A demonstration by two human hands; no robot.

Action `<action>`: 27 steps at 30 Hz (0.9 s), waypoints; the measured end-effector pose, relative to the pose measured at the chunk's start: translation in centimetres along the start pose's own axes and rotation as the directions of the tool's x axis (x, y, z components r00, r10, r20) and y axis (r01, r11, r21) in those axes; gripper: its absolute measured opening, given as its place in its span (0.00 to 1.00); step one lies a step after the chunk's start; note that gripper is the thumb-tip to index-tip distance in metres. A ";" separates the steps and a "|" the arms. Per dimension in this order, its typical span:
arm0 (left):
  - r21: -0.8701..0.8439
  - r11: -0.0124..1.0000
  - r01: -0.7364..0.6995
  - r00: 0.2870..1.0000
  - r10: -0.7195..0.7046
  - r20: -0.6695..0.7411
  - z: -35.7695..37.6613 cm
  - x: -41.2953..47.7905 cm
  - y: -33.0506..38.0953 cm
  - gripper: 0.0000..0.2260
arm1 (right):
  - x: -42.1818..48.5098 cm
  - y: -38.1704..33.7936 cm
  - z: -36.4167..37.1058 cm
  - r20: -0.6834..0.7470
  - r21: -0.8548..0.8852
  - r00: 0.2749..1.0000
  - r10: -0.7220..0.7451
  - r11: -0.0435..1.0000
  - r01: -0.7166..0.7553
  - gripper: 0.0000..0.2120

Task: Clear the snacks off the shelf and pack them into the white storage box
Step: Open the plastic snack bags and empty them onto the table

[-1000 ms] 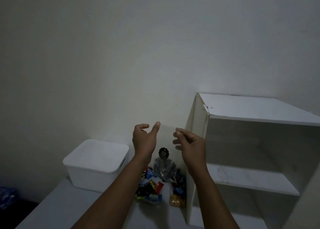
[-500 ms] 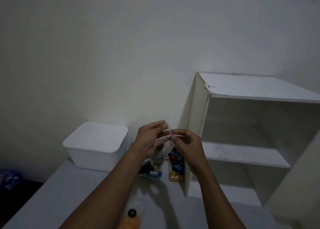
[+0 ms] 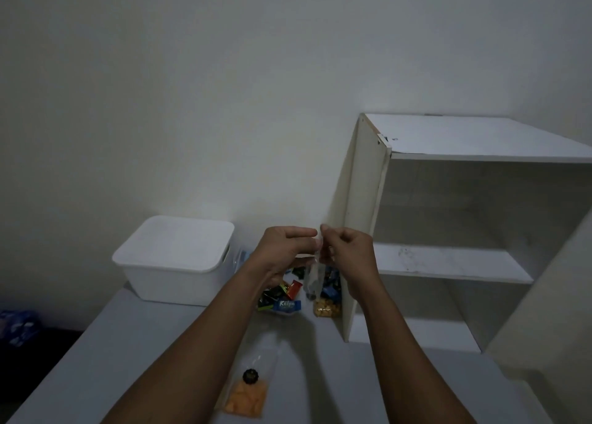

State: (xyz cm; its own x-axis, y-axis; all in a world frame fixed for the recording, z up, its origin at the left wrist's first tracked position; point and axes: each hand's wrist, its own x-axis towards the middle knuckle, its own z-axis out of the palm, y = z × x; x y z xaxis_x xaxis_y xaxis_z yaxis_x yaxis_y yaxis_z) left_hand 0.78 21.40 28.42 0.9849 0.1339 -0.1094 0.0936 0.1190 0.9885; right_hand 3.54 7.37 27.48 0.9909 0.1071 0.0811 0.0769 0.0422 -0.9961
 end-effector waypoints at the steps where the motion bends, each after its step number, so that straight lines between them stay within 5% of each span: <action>1: 0.019 1.000 0.002 1.000 -0.002 0.001 0.0 0.0 -0.1 0.12 | 0.0 0.0 0.0 0.003 -0.022 1.000 0.005 1.000 -0.005 0.13; 9: 0.015 1.000 0.009 0.987 -0.006 -0.163 0.1 0.8 -0.4 0.05 | 0.0 -0.1 0.4 0.171 -0.211 0.985 -0.037 0.975 0.073 0.12; 13: 0.025 1.000 -0.012 0.979 0.017 -0.204 0.3 1.0 -0.4 0.04 | 0.4 0.3 0.8 0.121 -0.255 0.991 -0.060 0.963 0.089 0.11; 20: 0.400 0.916 -0.005 0.998 0.029 -0.054 -0.1 0.4 -0.2 0.07 | 1.0 1.4 0.6 0.008 -0.262 0.997 -0.072 0.962 0.071 0.10; 27: 0.315 0.948 -0.041 0.997 0.061 -0.054 -0.5 0.1 -0.8 0.06 | 1.1 1.2 0.1 0.093 -0.222 0.995 -0.032 0.974 0.052 0.06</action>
State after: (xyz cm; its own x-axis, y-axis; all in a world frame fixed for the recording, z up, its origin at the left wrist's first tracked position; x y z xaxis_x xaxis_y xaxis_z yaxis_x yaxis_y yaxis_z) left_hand 0.76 21.85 27.52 0.9796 0.1938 -0.0541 0.0939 -0.2025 0.9748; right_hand 4.69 7.60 26.41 0.9733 0.1981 0.1157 0.1509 -0.1734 -0.9732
